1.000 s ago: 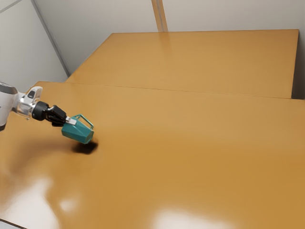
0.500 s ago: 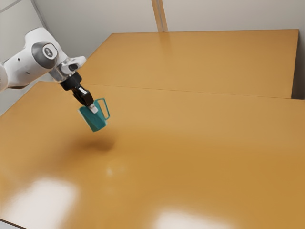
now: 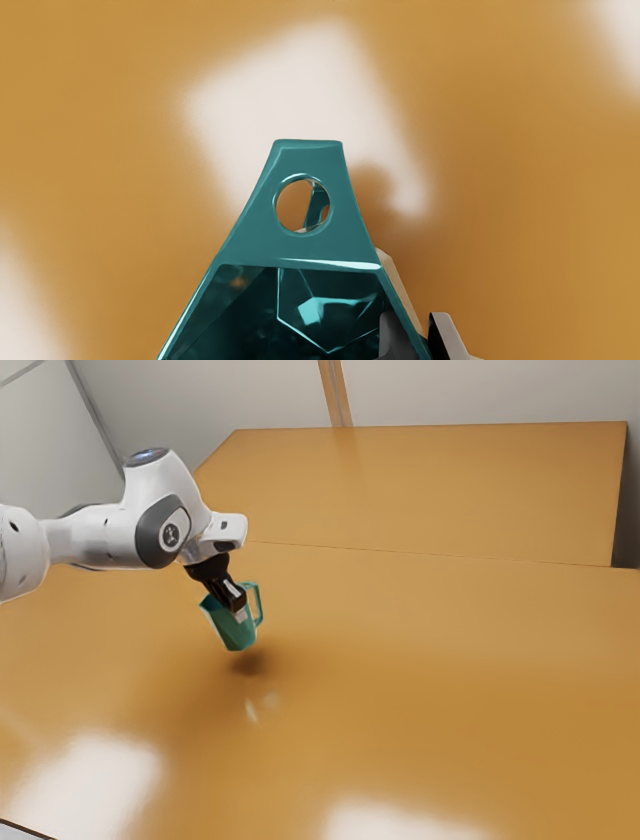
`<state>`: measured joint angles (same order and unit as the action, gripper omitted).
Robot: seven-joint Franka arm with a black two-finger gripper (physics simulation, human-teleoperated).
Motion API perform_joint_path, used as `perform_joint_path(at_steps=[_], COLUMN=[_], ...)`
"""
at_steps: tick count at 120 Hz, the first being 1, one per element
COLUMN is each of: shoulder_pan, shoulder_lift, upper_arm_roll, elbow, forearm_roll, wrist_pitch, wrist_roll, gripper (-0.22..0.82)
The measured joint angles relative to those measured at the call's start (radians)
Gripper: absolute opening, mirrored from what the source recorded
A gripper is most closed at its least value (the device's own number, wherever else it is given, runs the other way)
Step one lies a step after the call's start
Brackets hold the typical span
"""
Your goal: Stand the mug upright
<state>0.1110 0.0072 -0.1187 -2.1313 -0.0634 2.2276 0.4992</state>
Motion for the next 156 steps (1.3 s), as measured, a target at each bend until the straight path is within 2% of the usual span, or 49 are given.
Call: perform_joint_path(at_steps=[19, 41, 72, 94, 108, 126, 156], shoulder_pan=[-0.042, 0.052, 0.044, 0.046, 0.047, 0.040, 0.042], shoulder_lift=[0.043, 0.097, 0.139, 0.118, 0.070, 0.028, 0.058], upper_arm_roll=[0.000, 0.001, 0.000, -0.001, -0.008, -0.012, 0.002], elbow=[-0.010, -0.010, -0.010, -0.011, -0.009, 0.092, 0.427], forearm_roll=[0.039, 0.061, 0.070, 0.066, 0.065, 0.040, 0.011], wrist_pitch=[0.060, 0.099, 0.130, 0.130, 0.120, 0.044, -0.247], wrist_roll=[-0.067, -0.128, -0.192, -0.211, -0.219, -0.226, -0.235], gripper=[-0.18, -0.18, -0.18, 0.21, 0.38, 0.49, 0.57])
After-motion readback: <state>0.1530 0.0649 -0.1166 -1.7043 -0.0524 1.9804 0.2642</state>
